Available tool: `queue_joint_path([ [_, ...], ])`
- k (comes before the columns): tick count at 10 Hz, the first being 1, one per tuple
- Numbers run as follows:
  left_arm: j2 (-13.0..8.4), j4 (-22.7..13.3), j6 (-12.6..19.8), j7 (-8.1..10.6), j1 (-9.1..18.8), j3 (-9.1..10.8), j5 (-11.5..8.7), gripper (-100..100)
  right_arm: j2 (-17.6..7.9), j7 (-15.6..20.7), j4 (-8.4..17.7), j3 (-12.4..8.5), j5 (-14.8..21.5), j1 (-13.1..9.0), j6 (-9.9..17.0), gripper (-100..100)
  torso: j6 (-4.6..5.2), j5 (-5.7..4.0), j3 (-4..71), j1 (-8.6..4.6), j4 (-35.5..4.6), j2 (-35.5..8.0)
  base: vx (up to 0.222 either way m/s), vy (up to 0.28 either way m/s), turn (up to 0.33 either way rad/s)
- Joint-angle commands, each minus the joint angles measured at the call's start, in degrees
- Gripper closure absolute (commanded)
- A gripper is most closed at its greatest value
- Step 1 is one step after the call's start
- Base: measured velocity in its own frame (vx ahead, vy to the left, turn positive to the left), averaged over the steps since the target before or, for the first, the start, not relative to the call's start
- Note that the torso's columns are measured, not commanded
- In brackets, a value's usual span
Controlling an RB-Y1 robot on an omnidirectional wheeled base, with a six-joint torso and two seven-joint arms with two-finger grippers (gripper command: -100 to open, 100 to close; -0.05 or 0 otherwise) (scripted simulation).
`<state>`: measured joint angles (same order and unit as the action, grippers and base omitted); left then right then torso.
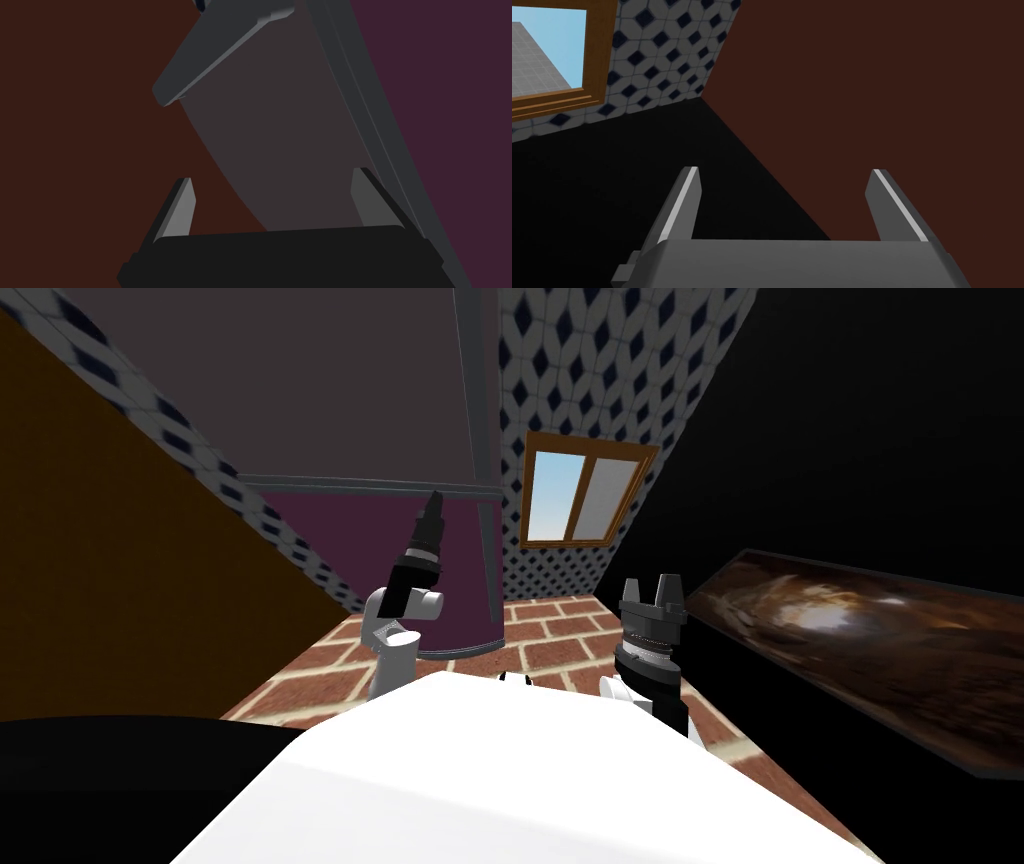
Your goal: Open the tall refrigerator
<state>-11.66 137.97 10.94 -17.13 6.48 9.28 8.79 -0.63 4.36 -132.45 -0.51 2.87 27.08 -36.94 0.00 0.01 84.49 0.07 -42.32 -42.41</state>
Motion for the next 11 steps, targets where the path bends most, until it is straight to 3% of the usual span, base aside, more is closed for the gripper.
queue_joint_path([
  [1, 0.17, 0.42, 2.81, -0.39, 1.85, 0.71, 0.18, -100, 0.00, 0.00, 0.00, 0.00, 0.00, 0.00, 0.00, 0, 0.00, 0.00, 0.05, -0.02, 0.02, 0.09, 0.067, -0.054, 0.030],
  [3, 0.55, 0.94, 6.55, -1.13, 5.16, 1.81, 0.56, -100, 0.00, 0.00, 0.00, 0.00, 0.00, 0.00, 0.00, 0, 0.00, -0.01, 0.10, -0.06, 0.04, 0.17, 0.092, -0.096, 0.059],
  [4, 0.55, 0.94, 7.29, -1.13, 5.16, 1.81, 0.56, -100, 0.01, 0.00, 0.00, 0.00, 0.00, 0.01, 0.00, 0, 0.01, -0.07, 0.14, -0.29, 0.06, 0.22, 0.096, -0.116, 0.029],
  [6, 0.95, 1.42, 10.89, -1.84, 8.33, 2.87, 0.93, -100, 0.00, 0.00, 0.00, 0.00, 0.00, 0.01, 0.00, 0, 0.00, 0.00, 0.10, -0.01, 0.05, 0.17, 0.110, -0.102, 0.054],
  [7, 0.95, 1.42, 11.58, -1.84, 8.33, 2.87, 0.93, -100, 0.00, 0.00, 0.00, 0.00, 0.00, 0.01, 0.00, 0, -0.01, -0.01, 0.10, -0.07, 0.04, 0.16, 0.088, -0.090, 0.030],
  [11, 1.88, 2.24, 17.50, -2.83, 12.71, 4.33, 1.44, -100, 0.00, 0.00, 0.00, 0.00, 0.00, 0.00, 0.00, 0, 0.00, -0.01, 0.05, -0.06, 0.03, 0.07, 0.078, -0.083, 0.039],
])
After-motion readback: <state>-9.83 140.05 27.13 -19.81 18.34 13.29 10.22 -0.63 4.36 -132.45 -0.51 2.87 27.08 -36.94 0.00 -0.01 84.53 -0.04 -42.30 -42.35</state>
